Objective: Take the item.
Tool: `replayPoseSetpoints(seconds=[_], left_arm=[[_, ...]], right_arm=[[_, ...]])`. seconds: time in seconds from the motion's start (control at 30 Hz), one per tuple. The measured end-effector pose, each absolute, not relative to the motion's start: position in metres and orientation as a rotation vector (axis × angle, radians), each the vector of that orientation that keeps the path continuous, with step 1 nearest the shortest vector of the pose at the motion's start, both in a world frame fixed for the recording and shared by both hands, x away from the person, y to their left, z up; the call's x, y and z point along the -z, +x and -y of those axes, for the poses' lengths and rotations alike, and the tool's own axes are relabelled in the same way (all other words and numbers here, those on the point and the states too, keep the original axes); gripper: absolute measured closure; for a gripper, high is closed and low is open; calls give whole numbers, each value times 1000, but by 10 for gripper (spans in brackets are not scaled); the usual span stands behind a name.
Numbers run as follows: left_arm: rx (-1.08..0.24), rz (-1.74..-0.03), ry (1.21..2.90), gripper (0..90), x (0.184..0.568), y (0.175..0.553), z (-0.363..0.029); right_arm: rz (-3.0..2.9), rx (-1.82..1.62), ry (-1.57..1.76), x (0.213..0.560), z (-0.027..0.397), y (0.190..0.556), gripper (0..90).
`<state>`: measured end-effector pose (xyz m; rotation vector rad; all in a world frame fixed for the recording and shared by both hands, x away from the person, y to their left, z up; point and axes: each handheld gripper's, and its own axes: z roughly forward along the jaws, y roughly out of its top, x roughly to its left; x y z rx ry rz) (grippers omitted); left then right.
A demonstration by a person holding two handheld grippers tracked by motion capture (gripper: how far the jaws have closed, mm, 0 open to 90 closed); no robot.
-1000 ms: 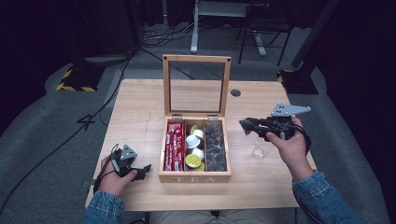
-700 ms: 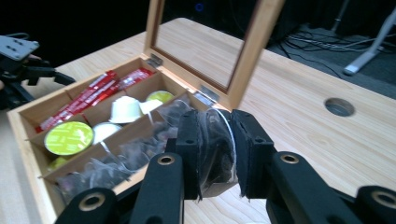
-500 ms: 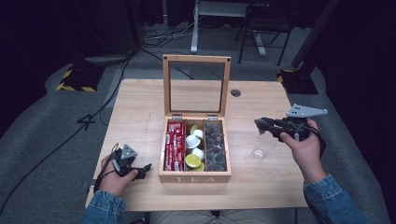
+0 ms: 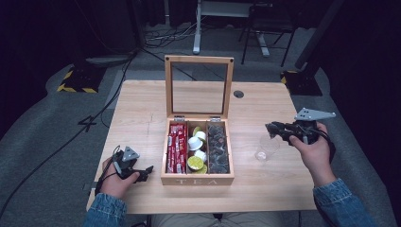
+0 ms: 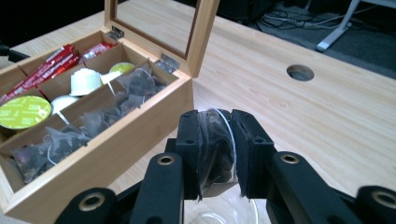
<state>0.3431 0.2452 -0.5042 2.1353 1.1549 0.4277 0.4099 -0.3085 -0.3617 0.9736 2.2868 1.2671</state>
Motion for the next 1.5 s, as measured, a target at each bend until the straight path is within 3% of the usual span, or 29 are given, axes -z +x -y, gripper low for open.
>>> replayPoseSetpoints(seconds=[1.1,1.3,1.5], left_arm=[[-429,-1155,2135,138,504,343,-245],[-429,-1155,2136,138,504,343,-245],[-429,-1155,2135,138,504,343,-245]], right_arm=[[-2473,-1067,1044,395,304,413,731],[-2461,-1068,1056,396,303,413,553],[-2435,-1084,1057,393,304,413,489]])
